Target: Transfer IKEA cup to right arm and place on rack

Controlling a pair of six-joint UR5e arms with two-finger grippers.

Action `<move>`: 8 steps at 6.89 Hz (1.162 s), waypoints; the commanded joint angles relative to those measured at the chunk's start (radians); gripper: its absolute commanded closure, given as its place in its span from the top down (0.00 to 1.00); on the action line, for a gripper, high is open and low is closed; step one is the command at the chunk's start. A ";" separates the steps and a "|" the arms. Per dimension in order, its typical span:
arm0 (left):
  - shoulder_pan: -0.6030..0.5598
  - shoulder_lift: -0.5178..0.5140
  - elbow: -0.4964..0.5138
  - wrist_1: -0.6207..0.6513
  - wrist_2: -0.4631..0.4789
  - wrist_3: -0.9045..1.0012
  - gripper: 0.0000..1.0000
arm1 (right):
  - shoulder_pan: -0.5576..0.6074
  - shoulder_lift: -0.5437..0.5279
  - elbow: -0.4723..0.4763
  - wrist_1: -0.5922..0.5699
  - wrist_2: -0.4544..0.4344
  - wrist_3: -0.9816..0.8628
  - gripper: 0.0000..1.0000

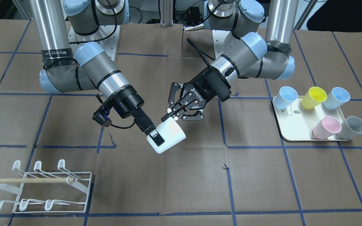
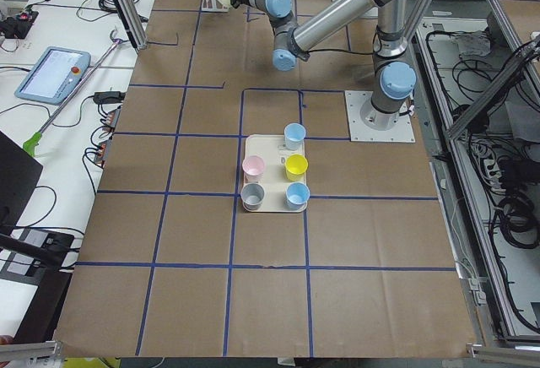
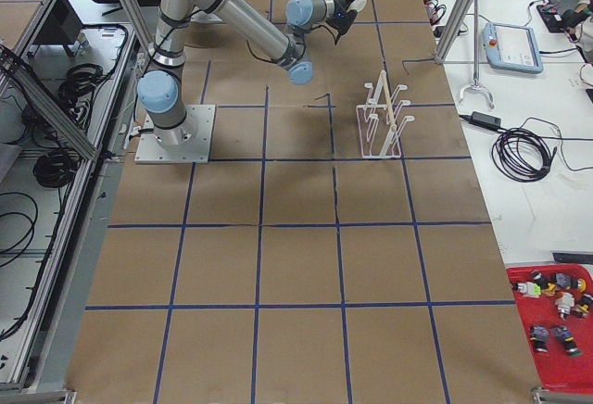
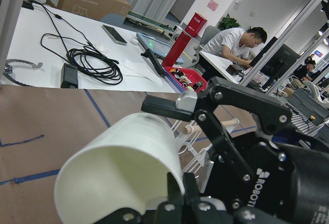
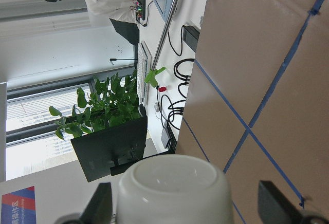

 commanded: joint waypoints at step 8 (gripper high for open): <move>0.000 0.001 0.002 0.000 0.000 -0.024 0.00 | 0.007 -0.006 -0.015 0.032 0.002 0.010 0.93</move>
